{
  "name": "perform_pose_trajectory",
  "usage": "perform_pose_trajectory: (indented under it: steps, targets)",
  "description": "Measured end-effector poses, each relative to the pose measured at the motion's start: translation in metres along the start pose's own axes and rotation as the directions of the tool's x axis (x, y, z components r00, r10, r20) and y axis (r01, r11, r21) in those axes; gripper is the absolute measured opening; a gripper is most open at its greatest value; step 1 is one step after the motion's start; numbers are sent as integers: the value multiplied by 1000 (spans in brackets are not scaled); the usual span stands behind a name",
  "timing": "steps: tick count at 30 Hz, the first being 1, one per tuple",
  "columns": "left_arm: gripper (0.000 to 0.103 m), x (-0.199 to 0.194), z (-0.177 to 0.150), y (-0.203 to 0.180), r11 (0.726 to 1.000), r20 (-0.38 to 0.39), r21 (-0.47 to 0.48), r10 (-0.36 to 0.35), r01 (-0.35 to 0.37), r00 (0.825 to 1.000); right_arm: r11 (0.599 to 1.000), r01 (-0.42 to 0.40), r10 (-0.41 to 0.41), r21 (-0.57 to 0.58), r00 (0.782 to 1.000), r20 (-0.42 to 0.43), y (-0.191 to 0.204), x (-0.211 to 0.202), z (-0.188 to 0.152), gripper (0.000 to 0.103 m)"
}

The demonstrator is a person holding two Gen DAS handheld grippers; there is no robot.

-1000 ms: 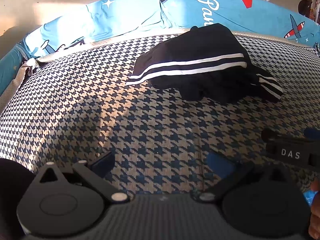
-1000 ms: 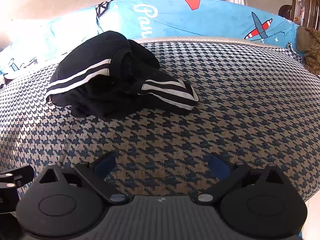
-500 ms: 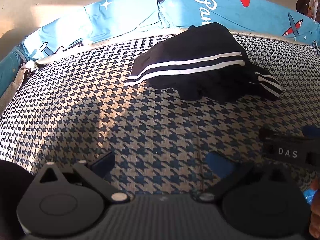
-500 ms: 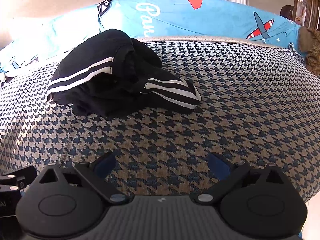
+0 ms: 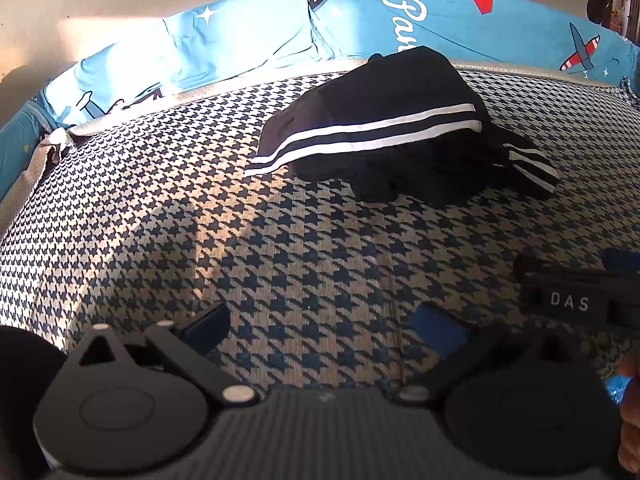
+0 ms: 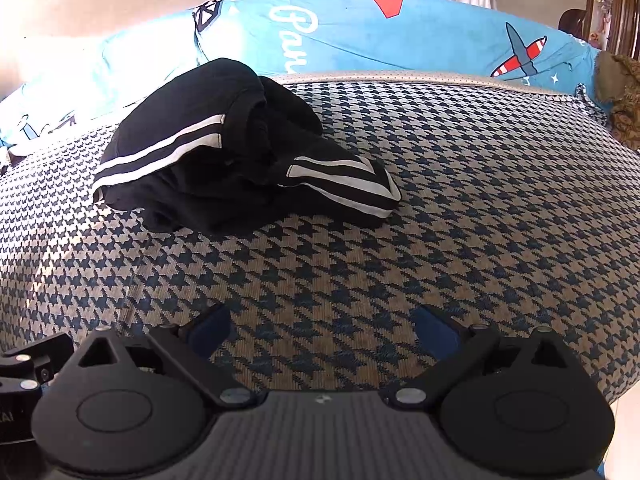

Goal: Fold clothes

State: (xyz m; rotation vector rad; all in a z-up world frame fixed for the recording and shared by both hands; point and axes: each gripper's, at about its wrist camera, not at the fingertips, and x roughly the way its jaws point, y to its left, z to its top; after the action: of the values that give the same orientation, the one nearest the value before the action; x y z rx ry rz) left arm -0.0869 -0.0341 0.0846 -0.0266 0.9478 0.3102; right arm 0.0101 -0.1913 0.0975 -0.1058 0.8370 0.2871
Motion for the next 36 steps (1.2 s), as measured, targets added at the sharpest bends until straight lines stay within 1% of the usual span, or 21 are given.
perform_pose_trajectory:
  steps: [20, 30, 36]
  targets:
    - [103, 0, -2, -2, 1000, -1, 3, -8, 8, 1000, 1000, 13, -13, 9, 1000, -1, -1, 1, 1, 100]
    - [103, 12, -2, 8, 1000, -11, -9, -5, 5, 1000, 999, -26, 25, 42, 1000, 17, -4, -1, 2, 100]
    - [103, 17, -1, 13, 1000, -1, -1, -10, 10, 1000, 997, -59, 57, 58, 998, 41, -4, -4, 7, 100]
